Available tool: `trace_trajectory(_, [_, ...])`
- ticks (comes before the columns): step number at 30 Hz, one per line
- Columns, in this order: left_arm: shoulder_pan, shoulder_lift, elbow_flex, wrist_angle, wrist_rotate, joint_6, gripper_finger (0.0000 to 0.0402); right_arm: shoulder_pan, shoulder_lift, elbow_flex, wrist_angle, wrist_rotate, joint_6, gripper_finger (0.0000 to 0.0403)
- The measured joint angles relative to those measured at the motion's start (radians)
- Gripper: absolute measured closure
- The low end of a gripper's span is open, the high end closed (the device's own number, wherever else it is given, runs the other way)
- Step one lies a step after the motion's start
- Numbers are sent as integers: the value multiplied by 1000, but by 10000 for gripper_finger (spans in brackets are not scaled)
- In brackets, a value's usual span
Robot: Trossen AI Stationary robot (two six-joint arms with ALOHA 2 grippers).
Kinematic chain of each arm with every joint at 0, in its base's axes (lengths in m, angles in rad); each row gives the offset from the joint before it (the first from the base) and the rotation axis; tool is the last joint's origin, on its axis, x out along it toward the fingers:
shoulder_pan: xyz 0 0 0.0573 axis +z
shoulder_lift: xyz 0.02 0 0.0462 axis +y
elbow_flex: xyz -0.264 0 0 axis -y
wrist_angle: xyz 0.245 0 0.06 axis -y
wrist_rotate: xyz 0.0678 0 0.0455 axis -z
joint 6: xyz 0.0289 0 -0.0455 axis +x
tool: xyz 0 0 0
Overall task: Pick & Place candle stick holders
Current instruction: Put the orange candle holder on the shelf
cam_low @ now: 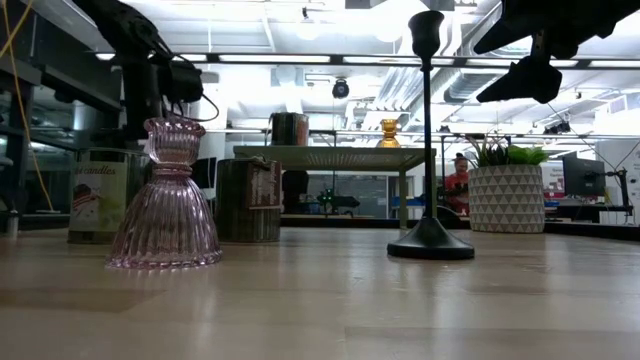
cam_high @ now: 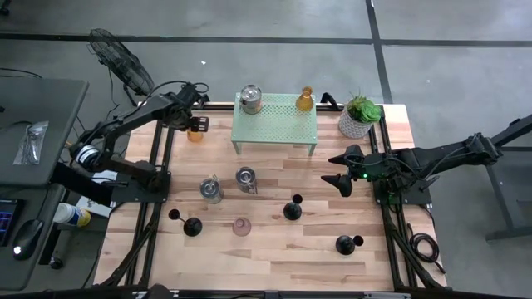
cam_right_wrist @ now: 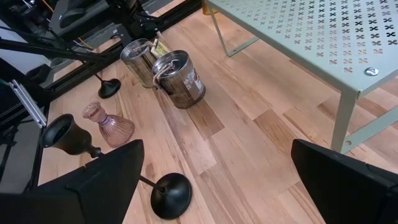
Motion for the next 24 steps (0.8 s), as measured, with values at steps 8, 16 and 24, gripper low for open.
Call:
trace_trajectory(8, [0, -87, 0, -45, 31, 17, 240, 0, 0, 0, 0, 0, 0, 3])
trace_trajectory(16, [0, -159, 4, -64, 95, 16, 240, 0, 0, 0, 0, 3, 0, 3])
trace_trajectory(24, [0, -161, 161, -171, 105, 92, 240, 0, 0, 0, 11, 3, -77, 3])
